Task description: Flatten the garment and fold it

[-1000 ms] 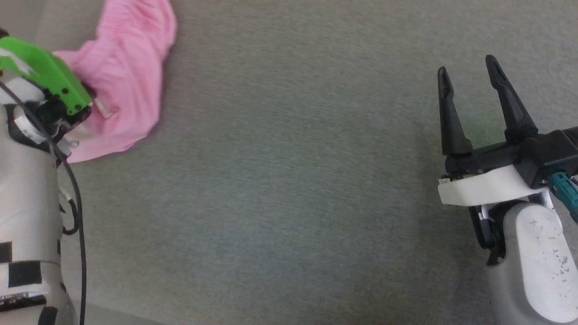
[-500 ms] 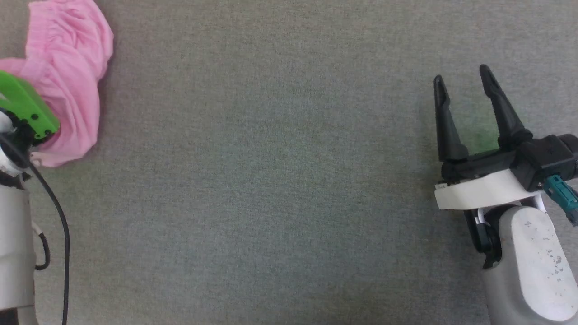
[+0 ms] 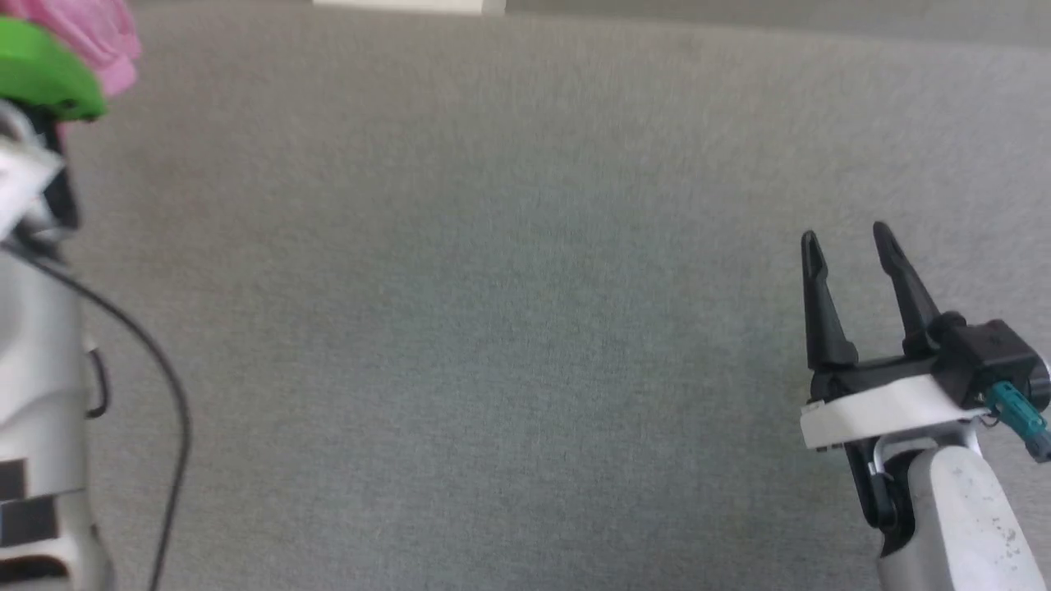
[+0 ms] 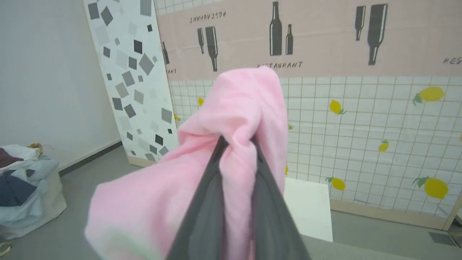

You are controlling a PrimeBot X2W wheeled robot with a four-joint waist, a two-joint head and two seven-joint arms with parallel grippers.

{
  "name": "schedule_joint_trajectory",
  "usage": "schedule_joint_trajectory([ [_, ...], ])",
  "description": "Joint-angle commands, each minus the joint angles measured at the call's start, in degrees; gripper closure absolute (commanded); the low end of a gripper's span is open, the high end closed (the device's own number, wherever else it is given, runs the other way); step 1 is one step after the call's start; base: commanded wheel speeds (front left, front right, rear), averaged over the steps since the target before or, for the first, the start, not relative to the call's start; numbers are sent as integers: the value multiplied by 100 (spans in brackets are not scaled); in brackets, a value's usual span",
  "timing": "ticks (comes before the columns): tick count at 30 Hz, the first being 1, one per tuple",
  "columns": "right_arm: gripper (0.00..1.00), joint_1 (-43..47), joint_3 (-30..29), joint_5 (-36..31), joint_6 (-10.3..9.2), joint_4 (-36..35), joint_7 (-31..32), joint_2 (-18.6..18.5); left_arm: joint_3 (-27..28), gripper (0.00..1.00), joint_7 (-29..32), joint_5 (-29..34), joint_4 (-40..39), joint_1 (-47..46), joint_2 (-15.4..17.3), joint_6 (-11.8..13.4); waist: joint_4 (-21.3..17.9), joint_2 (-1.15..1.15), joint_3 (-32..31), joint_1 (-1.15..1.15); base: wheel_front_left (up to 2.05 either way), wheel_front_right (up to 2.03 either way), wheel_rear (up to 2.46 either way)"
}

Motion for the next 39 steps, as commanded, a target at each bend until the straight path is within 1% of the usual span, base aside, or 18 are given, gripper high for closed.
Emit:
schedule_joint_trajectory([
  [1, 0, 70, -22, 55, -8, 12, -43, 3, -118, 100, -135, 41, 8, -136, -100, -95, -97, 0, -713, 0, 0, 0, 0],
  [5, 0, 214, -41, 110, -8, 38, -50, 3, -499, 100, -340, 1, 62, -370, -433, -400, -289, 0, -999, 0, 0, 0, 0],
  [9, 0, 333, -61, 169, -8, 50, -55, 4, -882, 100, -323, -62, 138, -521, -793, -667, -541, 0, -1178, 0, 0, 0, 0],
  [13, 0, 444, -99, 230, -8, 55, -57, 4, -1225, 100, -69, -242, 276, -527, -1148, -939, -834, 0, -1323, 0, 0, 0, 0],
  [19, 0, 562, -118, 192, -8, 30, -59, 4, -1757, 100, 492, -549, 466, -225, -1587, -1169, -1271, 0, -1412, 0, 0, 0, 0],
  [23, 0, 586, -134, 168, -8, -3, -53, 4, -2111, 100, 907, -859, 714, 186, -1806, -1237, -1508, 0, -1396, 0, 0, 0, 0],
  [28, 0, 563, -86, 189, -8, -31, -39, 4, -2630, 100, 1479, -1182, 1162, 815, -1942, -1264, -1738, 0, -1320, 0, 0, 0, 0],
  [33, 0, 556, -75, 212, -8, -32, -39, 4, -3219, 100, 2206, -1393, 1719, 1353, -1985, -1153, -1843, 0, -1246, 0, 0, 0, 0],
  [39, 0, 532, -37, 250, -8, -6, -45, 4, -3907, 100, 3171, -1623, 2205, 1647, -1990, -982, -1889, 0, -1194, 0, 0, 0, 0],
])
